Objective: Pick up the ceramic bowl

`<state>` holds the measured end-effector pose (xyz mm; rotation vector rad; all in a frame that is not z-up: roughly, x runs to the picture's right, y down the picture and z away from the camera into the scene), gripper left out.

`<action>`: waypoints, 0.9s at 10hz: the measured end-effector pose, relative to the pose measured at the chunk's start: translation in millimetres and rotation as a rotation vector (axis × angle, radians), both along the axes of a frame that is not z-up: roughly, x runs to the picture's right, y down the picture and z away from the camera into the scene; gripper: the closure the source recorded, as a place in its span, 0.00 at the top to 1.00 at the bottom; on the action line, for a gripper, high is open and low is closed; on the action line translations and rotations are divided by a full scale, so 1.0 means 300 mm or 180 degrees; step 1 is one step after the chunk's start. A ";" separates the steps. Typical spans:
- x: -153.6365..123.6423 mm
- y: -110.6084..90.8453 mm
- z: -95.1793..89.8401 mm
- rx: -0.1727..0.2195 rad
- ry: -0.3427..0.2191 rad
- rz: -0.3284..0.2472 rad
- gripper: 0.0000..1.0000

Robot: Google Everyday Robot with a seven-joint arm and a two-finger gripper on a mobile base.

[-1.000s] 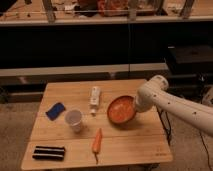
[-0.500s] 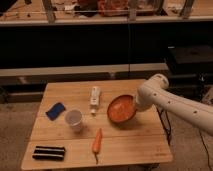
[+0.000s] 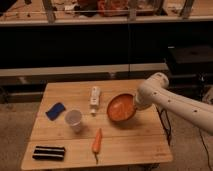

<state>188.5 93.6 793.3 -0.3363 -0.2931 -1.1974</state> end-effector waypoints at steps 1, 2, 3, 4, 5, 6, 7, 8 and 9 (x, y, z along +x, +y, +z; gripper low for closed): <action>-0.001 -0.002 -0.002 0.0002 -0.0003 0.0000 0.09; -0.001 -0.005 -0.003 0.0006 -0.0005 0.0001 0.09; -0.003 -0.006 -0.004 0.0008 -0.0008 0.0000 0.09; -0.003 -0.007 -0.004 0.0012 -0.0011 -0.0001 0.09; -0.005 -0.009 -0.005 0.0016 -0.0015 -0.0002 0.09; -0.005 -0.010 -0.005 0.0018 -0.0017 -0.0003 0.09; -0.005 -0.012 -0.006 0.0022 -0.0018 -0.0005 0.09; -0.005 -0.014 -0.007 0.0026 -0.0019 -0.0008 0.09; -0.007 -0.016 -0.008 0.0030 -0.0024 -0.0009 0.09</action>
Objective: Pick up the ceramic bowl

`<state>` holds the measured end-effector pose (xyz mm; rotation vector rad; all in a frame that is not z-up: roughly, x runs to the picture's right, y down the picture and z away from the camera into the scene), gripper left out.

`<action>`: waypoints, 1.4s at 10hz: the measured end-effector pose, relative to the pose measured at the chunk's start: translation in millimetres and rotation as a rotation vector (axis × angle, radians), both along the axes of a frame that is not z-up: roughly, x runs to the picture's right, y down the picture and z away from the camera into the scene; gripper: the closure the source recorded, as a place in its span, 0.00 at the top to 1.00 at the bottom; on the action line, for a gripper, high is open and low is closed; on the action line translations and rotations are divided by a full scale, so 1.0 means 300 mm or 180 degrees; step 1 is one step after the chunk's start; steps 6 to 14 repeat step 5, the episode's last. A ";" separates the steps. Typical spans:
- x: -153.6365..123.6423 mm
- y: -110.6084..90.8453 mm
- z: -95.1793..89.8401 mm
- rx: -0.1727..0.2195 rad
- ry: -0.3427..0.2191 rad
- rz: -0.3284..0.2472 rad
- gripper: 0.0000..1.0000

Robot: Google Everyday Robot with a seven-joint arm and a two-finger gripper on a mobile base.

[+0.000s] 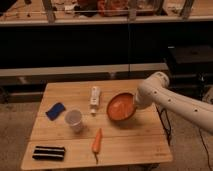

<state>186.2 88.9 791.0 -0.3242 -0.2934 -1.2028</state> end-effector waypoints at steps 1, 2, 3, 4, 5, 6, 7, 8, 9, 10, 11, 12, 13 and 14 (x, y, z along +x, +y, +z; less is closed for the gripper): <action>0.000 -0.001 -0.001 0.0004 -0.0002 -0.0001 0.09; 0.000 -0.002 -0.001 0.0007 -0.0004 -0.0002 0.09; -0.002 -0.002 -0.001 0.0009 -0.0008 -0.0003 0.09; -0.003 -0.002 -0.001 0.0010 -0.0010 -0.0003 0.09; -0.003 -0.005 -0.003 0.0014 -0.0010 -0.0006 0.09; -0.003 -0.005 -0.003 0.0014 -0.0010 -0.0006 0.09; -0.003 -0.005 -0.003 0.0014 -0.0010 -0.0006 0.09; -0.003 -0.005 -0.003 0.0014 -0.0010 -0.0006 0.09; -0.003 -0.005 -0.003 0.0014 -0.0010 -0.0006 0.09; -0.003 -0.005 -0.003 0.0014 -0.0010 -0.0006 0.09; -0.003 -0.005 -0.003 0.0014 -0.0010 -0.0006 0.09; -0.003 -0.005 -0.003 0.0014 -0.0010 -0.0006 0.09; -0.003 -0.005 -0.003 0.0014 -0.0010 -0.0006 0.09; -0.003 -0.005 -0.003 0.0014 -0.0010 -0.0006 0.09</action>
